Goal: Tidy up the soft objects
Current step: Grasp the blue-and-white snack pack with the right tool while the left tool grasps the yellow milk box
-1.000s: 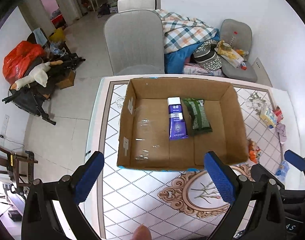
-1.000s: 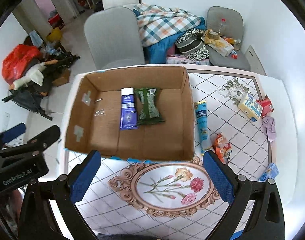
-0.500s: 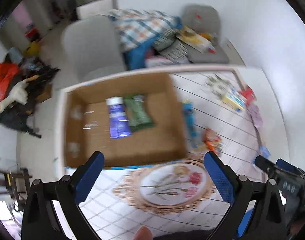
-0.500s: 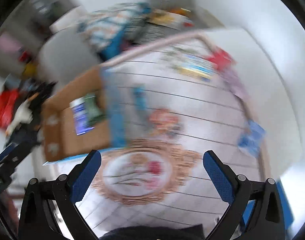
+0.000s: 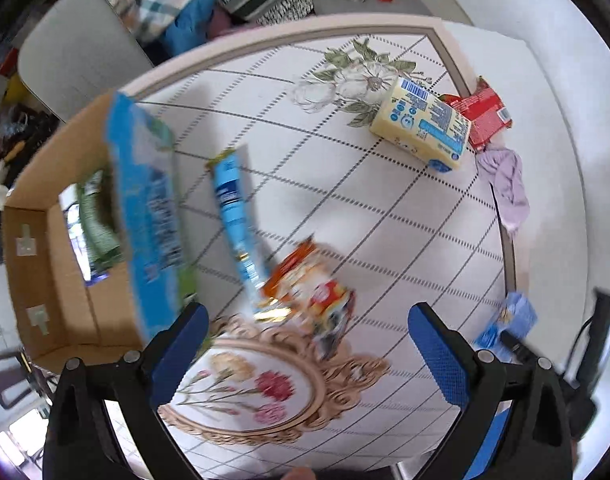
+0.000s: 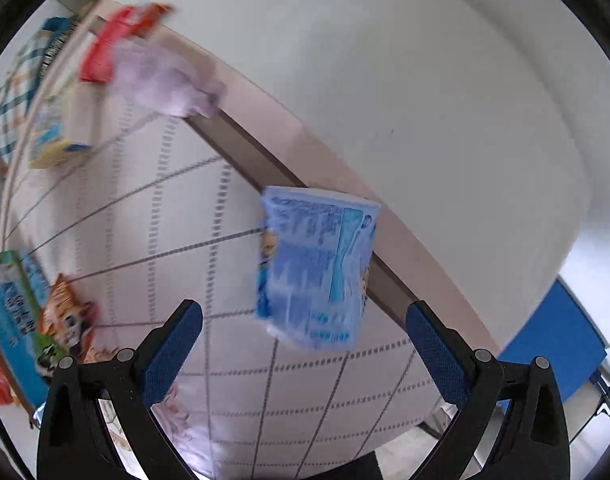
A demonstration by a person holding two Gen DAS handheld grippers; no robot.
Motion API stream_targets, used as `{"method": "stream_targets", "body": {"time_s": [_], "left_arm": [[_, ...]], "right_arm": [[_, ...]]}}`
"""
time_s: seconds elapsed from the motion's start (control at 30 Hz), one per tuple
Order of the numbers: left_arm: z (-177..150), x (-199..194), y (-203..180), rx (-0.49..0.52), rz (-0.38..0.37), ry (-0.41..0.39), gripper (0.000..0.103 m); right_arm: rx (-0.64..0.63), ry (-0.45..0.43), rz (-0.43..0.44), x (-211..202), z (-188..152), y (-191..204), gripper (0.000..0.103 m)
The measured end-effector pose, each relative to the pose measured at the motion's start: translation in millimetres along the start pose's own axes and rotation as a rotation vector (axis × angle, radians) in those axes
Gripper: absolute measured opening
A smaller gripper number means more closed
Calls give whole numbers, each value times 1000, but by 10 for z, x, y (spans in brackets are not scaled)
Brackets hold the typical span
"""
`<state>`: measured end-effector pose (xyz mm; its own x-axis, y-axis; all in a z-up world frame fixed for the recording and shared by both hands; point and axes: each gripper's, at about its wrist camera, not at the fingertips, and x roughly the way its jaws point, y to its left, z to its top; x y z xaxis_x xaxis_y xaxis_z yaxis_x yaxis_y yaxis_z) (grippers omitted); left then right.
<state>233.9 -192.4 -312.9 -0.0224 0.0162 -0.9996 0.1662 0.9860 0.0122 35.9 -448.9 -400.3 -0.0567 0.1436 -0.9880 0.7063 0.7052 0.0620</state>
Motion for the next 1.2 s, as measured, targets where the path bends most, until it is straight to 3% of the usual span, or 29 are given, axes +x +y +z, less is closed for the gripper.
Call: {"method": "stream_targets", "body": {"time_s": [0.1, 0.17, 0.2, 0.3, 0.4, 0.57, 0.63, 0.67, 0.73, 0.93, 0.97, 1.1, 1.2], "left_arm": [[250, 111, -124, -46, -47, 47, 102], [447, 166, -214, -90, -92, 77, 102], [573, 203, -266, -122, -124, 94, 102], [936, 348, -374, -224, -213, 147, 102], [1293, 576, -459, -311, -252, 206, 102], [1706, 1044, -592, -338, -116, 279, 102], [1788, 1144, -627, -342, -143, 263, 103], [1818, 1153, -643, -333, -116, 252, 103], [1870, 1144, -749, -243, -20, 231, 103], [1625, 1311, -856, -45, 41, 245, 102], [1573, 1331, -859, -29, 49, 248, 100], [1346, 1353, -830, -9, 28, 206, 73], [1230, 1290, -902, 25, 39, 145, 64]], "right_arm": [[11, 56, -5, 237, 90, -43, 98], [15, 96, 12, 338, 135, -43, 72], [17, 114, 10, 370, 168, -34, 65], [12, 89, 31, 300, 292, 33, 54], [-29, 45, 30, 133, 536, 182, 53], [-101, -29, -10, -78, 908, 432, 53], [-126, -40, -29, -101, 972, 496, 53], [-139, -41, -38, -106, 992, 527, 53], [-147, -35, -35, -109, 1007, 543, 53], [-165, -21, -19, -84, 1012, 517, 53], [-173, -20, -24, -80, 1006, 517, 53], [-184, -18, -31, -30, 1043, 600, 53], [-193, -6, -43, 71, 1152, 655, 53]]}}
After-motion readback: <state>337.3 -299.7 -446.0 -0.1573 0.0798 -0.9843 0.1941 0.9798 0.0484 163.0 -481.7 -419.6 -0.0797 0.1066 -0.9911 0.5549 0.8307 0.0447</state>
